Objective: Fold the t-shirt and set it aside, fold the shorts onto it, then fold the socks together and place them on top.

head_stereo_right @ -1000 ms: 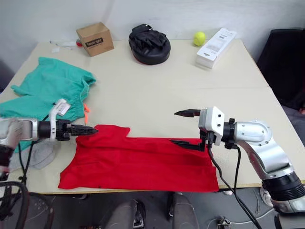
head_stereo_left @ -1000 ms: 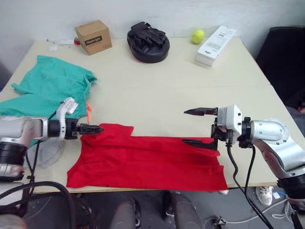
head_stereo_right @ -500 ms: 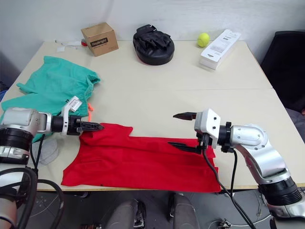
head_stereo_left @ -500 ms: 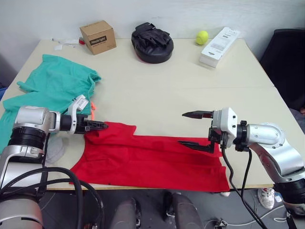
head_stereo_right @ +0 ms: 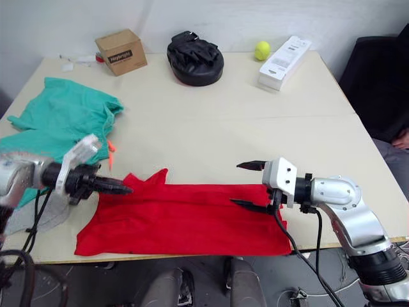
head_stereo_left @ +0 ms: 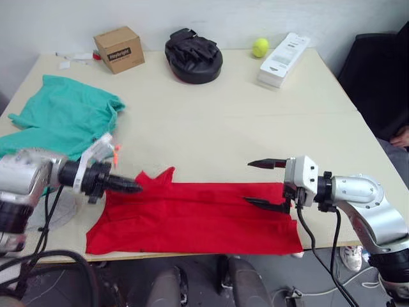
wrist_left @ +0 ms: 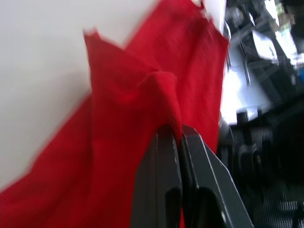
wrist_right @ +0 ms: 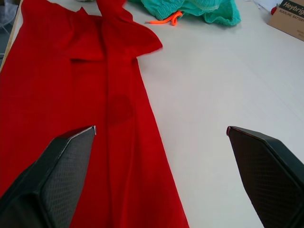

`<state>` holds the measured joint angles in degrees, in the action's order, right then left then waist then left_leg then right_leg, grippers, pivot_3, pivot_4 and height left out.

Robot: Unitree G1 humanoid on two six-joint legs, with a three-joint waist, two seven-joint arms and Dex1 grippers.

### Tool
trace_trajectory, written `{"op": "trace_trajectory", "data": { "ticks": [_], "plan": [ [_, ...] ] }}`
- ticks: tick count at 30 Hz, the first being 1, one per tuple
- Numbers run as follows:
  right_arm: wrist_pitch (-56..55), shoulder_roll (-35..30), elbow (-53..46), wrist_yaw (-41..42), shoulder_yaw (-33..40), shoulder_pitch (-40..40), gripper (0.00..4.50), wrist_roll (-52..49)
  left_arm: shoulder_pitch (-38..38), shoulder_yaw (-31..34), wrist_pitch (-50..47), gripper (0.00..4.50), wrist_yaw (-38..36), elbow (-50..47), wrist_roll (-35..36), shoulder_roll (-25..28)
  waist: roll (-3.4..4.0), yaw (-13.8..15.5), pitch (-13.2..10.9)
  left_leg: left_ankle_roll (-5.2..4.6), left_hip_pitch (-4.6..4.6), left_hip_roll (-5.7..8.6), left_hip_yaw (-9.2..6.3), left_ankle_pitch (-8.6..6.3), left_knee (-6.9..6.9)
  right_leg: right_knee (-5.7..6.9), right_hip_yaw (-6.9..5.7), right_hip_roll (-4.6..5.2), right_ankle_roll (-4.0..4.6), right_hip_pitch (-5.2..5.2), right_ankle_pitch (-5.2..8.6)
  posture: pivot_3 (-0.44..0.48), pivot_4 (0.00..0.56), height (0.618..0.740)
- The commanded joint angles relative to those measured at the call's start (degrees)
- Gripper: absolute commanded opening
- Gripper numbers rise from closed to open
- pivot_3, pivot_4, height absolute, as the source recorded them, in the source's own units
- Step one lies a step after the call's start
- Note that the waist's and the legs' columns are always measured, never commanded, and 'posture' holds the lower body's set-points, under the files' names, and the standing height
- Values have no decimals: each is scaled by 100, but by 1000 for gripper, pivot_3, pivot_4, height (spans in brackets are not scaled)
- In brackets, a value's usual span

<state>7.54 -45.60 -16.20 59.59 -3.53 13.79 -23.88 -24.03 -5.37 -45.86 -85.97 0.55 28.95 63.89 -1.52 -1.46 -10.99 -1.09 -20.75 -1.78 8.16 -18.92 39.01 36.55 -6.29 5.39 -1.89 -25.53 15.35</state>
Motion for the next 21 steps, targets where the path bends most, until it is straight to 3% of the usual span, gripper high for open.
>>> {"op": "trace_trajectory", "data": {
  "ticks": [1, 6, 14, 17, 21],
  "plan": [
    [-122, 14, -115, 60, 154, -33, 4500, 37, 703, 179, 1030, 73, -259, -384, -348, 377, 1, 0, 0, 0, 2, 0, 0, 0, -2, 0, 1, 0, 1, 0, 0, 0, 150, 740],
    [-139, 54, -80, 155, 66, -77, 4500, 142, 1431, 295, 2296, 73, -83, -263, -799, 537, 2, 43, -1, -11, -2, 0, -7, -15, -3, -3, -4, 5, 3, -1, 2, 0, 150, 740],
    [-104, 174, 93, 264, -6, 125, 4500, 248, 1524, 528, 2148, 73, 106, -288, -625, 428, 3, 131, -1, -21, -18, 1, -8, -24, -1, -9, -11, 7, 2, -8, 1, 0, 150, 740],
    [108, 234, 48, 236, -22, 226, 4500, 178, 1709, 814, 1819, 641, -27, -378, -334, 572, 2, 116, -2, -21, -21, 0, -8, -24, 0, -9, -13, 6, 1, -12, 0, 0, 150, 740],
    [287, 312, -48, 236, -65, 305, 4500, 170, 1853, 1383, 1175, 1869, -95, -440, 134, 742, 3, 122, -2, -20, -27, -3, -11, -24, 0, -10, -18, 3, 1, -15, 1, 0, 150, 740]
  ]
}}
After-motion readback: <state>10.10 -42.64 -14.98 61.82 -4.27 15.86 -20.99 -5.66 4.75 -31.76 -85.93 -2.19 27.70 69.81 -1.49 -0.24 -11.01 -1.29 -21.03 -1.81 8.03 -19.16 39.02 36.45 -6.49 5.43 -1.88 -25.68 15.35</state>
